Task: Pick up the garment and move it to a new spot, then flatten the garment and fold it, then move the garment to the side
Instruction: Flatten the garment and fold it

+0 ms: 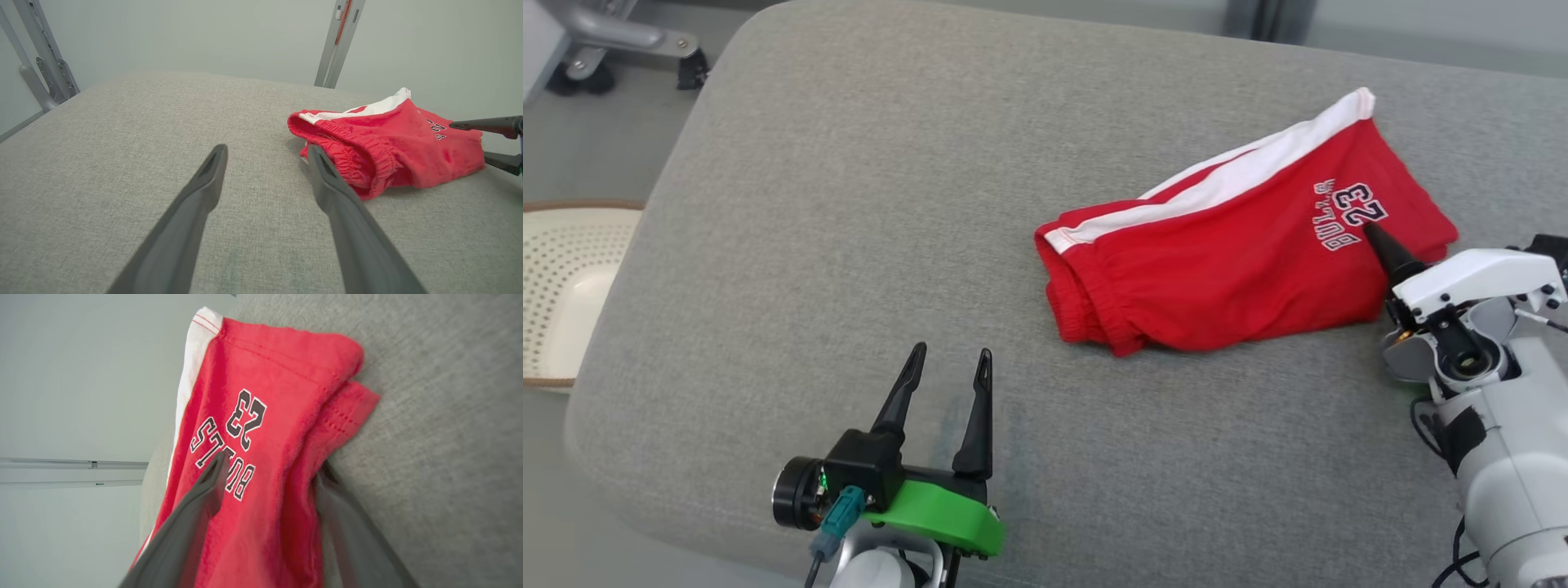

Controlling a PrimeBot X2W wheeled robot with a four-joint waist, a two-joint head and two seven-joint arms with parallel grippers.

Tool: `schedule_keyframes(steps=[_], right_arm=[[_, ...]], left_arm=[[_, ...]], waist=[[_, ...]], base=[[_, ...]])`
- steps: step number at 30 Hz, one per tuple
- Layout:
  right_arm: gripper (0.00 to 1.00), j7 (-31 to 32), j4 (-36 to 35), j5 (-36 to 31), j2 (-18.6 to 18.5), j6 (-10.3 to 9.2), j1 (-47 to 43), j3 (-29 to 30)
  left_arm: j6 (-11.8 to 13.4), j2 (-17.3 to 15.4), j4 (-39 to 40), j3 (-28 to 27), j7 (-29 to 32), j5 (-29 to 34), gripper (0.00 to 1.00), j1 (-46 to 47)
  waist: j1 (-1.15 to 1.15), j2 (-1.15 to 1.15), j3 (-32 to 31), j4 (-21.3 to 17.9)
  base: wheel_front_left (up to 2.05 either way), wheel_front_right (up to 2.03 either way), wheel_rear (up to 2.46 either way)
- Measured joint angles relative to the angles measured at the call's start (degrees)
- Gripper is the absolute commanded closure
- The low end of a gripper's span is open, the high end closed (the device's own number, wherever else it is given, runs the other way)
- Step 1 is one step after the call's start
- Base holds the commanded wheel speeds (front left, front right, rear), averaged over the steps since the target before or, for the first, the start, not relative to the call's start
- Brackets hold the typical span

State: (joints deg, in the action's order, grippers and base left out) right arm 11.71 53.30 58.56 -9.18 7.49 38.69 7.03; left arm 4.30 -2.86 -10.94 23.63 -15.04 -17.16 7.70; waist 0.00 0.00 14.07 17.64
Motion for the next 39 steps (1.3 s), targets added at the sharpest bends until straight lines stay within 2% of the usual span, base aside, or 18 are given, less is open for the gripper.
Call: schedule_keyframes(steps=[7,15,16,17,18,31,39], right_arm=[[0.0,-0.03,4.37,-2.03,-0.97,0.0,4.19,0.56],[0.0,-1.52,7.94,-3.89,-1.56,0.05,7.66,0.78],[0.29,-1.66,8.21,-3.98,-1.58,0.05,7.87,0.77],[0.75,-1.87,8.64,-4.27,-1.66,0.08,8.14,0.71],[1.0,-2.38,8.96,-4.6,-1.65,0.08,8.43,0.64],[1.0,-11.65,10.43,-8.45,-1.97,0.08,8.27,-1.03],[1.0,-17.24,8.54,-9.43,-1.77,0.05,2.95,-2.03]], left_arm=[[0.25,-0.01,0.27,0.44,0.0,-0.35,0.0,0.0],[0.57,-0.01,0.67,0.64,0.0,-0.57,0.0,0.15],[0.7,-0.01,0.67,0.66,0.0,-0.66,0.0,0.26],[0.75,-0.01,0.66,0.65,0.0,-0.73,0.0,0.38],[0.75,-0.01,0.64,0.66,0.0,-0.75,0.0,0.47],[0.66,0.0,-0.29,0.03,0.0,-0.92,0.0,0.91],[0.21,0.0,-0.82,-1.74,0.0,-0.25,0.0,0.24]], waist=[[0.0,0.0,1.0,3.03],[0.0,0.0,2.13,4.03],[0.0,0.0,2.22,4.01],[0.0,0.0,2.28,3.95],[0.0,0.0,2.32,3.86],[0.0,0.0,1.16,1.53],[0.0,0.0,-1.28,-1.16]], base=[[0.0,0.0,0.0],[0.0,0.0,0.0],[0.0,0.0,0.0],[0.0,0.0,0.0],[0.0,0.0,0.0],[0.0,0.0,0.0],[0.0,0.0,0.0]])
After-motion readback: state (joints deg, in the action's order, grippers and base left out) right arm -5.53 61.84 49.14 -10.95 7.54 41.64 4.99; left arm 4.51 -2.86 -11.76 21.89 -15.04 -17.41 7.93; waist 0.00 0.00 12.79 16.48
